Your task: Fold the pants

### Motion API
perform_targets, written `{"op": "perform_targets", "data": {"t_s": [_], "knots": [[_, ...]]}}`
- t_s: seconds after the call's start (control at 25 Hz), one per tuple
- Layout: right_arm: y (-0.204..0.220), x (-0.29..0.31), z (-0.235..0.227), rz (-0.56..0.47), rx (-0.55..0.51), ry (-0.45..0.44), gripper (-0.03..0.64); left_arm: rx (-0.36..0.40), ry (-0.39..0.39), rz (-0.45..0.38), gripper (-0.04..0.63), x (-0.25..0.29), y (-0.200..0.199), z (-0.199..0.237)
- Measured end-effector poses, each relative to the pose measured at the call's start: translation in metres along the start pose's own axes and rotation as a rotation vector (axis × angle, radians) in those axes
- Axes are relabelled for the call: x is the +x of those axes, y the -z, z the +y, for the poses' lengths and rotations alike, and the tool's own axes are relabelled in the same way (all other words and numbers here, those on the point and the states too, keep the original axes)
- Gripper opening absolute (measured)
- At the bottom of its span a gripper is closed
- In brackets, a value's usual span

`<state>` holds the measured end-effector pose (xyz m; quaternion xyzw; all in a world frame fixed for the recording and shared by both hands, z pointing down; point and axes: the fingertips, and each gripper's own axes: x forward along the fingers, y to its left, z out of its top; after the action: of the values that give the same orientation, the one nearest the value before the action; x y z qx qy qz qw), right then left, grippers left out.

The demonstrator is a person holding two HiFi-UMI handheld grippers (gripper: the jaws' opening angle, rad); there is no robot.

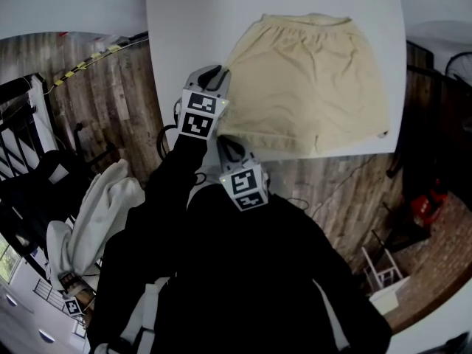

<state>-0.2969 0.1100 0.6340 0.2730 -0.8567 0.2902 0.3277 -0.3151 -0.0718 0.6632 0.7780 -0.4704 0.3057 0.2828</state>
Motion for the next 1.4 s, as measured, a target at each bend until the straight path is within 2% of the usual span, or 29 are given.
{"op": "perform_targets", "data": {"t_s": [0.08,0.12,0.16,0.24,0.36,0.76,1.04,1.4], "knots": [[-0.002,-0.004,-0.003,-0.011,0.004,0.003,0.009,0.054,-0.03,0.057,0.063,0.006,0.005,-0.003],[-0.003,-0.006,-0.004,-0.018,0.005,0.005,0.009,0.057,-0.039,0.075,0.062,0.007,0.006,-0.003],[-0.004,-0.009,-0.005,-0.026,0.007,0.007,0.009,0.05,-0.043,0.087,0.061,0.007,0.006,-0.002],[-0.008,-0.015,-0.008,-0.046,0.014,0.011,0.009,0.035,-0.038,0.099,0.008,0.006,0.006,-0.001],[-0.013,-0.026,-0.014,-0.078,0.028,0.015,0.009,0.011,-0.026,0.097,0.005,0.002,0.004,-0.002],[-0.029,-0.079,-0.04,-0.176,0.08,0.044,0.009,-0.055,-0.037,0.002,0.005,-0.023,-0.039,-0.025],[-0.034,-0.122,-0.059,-0.242,0.086,0.068,0.009,-0.051,-0.052,-0.053,0.005,-0.037,-0.072,-0.055],[-0.049,-0.168,-0.091,-0.344,0.129,0.08,0.009,-0.101,-0.03,-0.138,0.005,-0.042,-0.117,-0.084]]}}
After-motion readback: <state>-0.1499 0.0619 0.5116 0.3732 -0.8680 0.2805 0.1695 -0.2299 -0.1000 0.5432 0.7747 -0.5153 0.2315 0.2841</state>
